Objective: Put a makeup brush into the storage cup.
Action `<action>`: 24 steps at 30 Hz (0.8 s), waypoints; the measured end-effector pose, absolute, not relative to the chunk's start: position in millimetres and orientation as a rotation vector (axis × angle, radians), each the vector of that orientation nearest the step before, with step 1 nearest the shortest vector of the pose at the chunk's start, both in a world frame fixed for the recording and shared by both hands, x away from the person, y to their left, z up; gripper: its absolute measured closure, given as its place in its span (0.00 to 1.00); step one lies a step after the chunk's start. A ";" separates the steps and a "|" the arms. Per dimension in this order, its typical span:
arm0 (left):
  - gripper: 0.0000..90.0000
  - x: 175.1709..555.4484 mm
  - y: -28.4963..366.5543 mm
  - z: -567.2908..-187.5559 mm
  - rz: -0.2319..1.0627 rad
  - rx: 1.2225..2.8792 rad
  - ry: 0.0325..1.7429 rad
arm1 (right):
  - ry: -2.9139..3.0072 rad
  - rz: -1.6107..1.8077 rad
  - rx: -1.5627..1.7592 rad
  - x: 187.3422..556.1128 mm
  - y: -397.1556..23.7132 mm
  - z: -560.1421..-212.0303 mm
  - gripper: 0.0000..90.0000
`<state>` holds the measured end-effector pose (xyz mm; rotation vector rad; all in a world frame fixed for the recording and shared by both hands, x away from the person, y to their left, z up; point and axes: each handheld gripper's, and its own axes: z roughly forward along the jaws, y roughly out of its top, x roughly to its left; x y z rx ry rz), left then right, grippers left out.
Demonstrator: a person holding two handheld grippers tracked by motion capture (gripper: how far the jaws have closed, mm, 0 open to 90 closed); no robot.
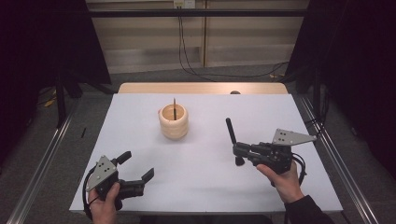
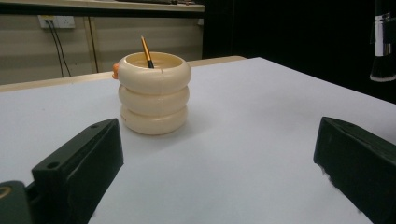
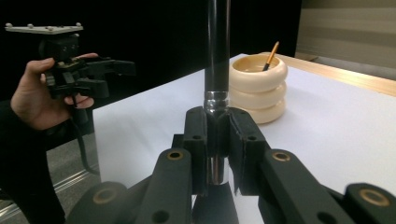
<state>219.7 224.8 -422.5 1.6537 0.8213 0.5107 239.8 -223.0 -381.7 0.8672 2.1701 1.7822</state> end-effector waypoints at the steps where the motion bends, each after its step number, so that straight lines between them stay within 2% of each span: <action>1: 0.02 219.9 224.9 -422.7 0.510 1.651 0.824 | 2.173 1.782 0.859 239.7 -222.7 -381.1 0.87; 24: 0.02 219.9 224.6 -422.9 0.509 1.657 0.822 | 2.425 1.623 0.707 252.1 -213.2 -365.5 0.87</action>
